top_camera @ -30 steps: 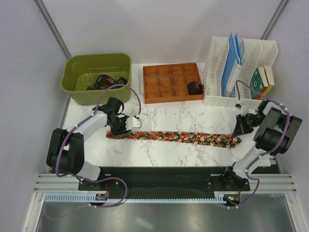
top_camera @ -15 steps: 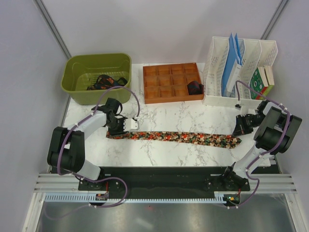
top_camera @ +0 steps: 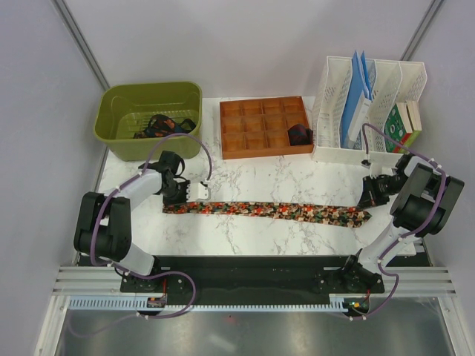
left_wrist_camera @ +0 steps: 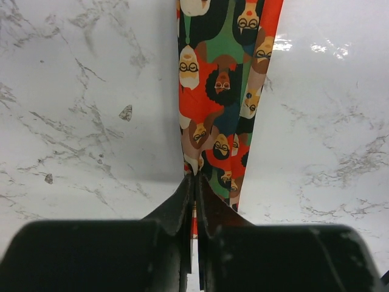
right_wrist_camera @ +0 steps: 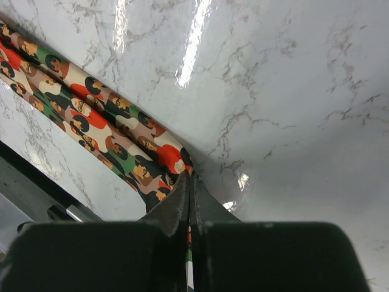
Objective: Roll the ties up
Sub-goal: Flatten out the tie at the center of the board.
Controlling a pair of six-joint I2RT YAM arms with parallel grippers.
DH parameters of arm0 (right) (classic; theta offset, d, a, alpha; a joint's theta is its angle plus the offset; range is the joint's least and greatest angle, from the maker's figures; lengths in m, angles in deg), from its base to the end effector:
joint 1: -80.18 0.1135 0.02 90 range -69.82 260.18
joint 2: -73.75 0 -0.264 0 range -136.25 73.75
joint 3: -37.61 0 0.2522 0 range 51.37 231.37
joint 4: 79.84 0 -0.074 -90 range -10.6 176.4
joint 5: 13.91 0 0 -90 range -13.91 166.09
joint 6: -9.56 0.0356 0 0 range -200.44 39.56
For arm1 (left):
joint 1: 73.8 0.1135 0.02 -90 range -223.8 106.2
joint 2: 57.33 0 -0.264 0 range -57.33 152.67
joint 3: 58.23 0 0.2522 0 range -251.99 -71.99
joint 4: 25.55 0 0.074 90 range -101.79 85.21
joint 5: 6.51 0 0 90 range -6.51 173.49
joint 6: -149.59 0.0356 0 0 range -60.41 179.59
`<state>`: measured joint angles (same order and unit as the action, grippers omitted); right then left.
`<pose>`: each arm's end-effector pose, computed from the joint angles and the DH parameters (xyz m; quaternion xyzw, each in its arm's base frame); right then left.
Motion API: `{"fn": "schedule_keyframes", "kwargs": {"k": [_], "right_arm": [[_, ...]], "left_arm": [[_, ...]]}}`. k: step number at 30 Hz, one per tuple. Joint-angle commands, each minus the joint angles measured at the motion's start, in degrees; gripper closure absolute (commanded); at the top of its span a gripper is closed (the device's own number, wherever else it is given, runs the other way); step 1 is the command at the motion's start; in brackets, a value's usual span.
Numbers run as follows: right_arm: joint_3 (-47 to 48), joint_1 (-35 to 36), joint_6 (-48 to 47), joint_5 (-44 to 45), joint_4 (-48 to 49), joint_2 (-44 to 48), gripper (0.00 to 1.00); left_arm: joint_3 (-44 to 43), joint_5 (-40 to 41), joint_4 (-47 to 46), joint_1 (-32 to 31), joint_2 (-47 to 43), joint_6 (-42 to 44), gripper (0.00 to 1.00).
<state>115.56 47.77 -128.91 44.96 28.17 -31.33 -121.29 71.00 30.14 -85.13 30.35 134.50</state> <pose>0.2602 -0.1434 0.1503 -0.1130 0.9538 0.2533 0.1152 0.2504 -0.0580 0.1650 0.6838 0.7167 -0.0479 0.1285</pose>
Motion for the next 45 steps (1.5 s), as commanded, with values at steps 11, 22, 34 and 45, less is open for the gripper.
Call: {"fn": "schedule_keyframes", "kwargs": {"k": [11,22,34,45], "right_arm": [[2.6,-0.8,-1.6,-0.2,-0.6,-0.5,1.0],[3.0,-1.6,-1.8,-0.1,-0.6,-0.5,1.0],[2.7,-2.1,-2.4,-0.6,-0.7,-0.4,1.0],[2.6,-2.1,-2.4,-1.6,-1.5,-0.4,1.0]], "left_arm": [[0.4,-0.1,3.3,2.6,-2.5,5.7,0.98],[-0.4,1.4,3.2,4.7,-2.5,8.8,0.98],[-2.7,-1.6,5.1,5.4,-4.5,10.6,0.98],[-3.3,-7.7,6.4,2.2,-7.3,5.7,0.49]]}}
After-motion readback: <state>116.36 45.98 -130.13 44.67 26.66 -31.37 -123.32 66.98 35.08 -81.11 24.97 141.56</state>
